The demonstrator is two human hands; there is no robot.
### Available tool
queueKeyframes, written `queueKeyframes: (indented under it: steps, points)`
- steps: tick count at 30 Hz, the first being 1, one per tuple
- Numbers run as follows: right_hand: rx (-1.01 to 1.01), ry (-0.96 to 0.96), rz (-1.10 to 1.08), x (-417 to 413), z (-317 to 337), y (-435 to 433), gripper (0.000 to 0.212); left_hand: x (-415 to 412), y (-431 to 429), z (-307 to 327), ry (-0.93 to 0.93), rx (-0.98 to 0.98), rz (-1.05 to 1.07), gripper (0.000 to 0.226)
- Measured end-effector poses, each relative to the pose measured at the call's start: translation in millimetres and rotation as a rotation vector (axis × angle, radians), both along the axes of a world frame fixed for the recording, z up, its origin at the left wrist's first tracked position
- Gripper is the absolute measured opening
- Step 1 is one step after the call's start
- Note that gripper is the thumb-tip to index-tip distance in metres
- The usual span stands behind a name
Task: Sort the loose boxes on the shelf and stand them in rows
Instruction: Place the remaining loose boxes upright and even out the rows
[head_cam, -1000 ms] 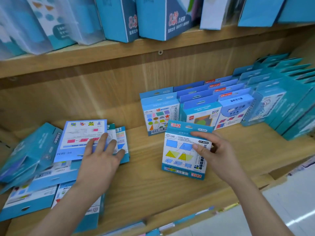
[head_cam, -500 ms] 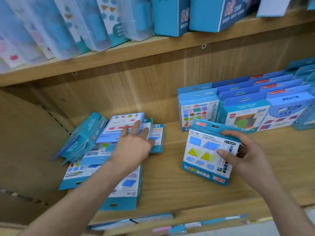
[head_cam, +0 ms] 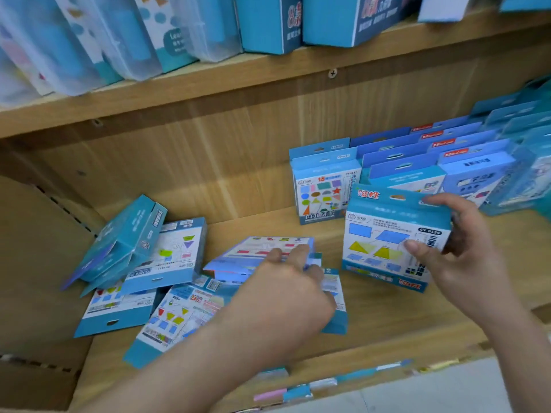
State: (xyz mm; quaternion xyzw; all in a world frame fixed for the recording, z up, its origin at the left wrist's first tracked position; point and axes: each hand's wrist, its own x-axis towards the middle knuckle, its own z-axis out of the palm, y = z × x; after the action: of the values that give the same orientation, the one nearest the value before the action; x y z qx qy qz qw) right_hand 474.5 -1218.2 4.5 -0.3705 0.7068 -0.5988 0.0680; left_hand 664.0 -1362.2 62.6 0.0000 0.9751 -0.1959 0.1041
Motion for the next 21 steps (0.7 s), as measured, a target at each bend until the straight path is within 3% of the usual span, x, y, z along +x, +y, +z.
queueKeyframes:
  steps: [4,7,9,15,21]
  points:
    - [0.028,0.061,-0.004,-4,-8,5,0.088,-24,-26,29,-0.02,0.316,0.043,0.037]
    - [0.05,0.063,-0.005,-10,-15,8,0.093,-49,-46,28,0.094,0.616,0.157,0.037]
    - [0.065,0.063,-0.014,-14,-16,11,0.094,-65,-51,19,0.195,0.716,0.172,0.034]
    - [0.1,0.02,0.023,-21,-17,19,0.088,-81,-54,7,0.207,0.688,0.124,0.031]
    - [0.088,-0.06,0.023,-18,-14,19,0.098,-74,-52,9,0.17,0.653,0.136,0.038]
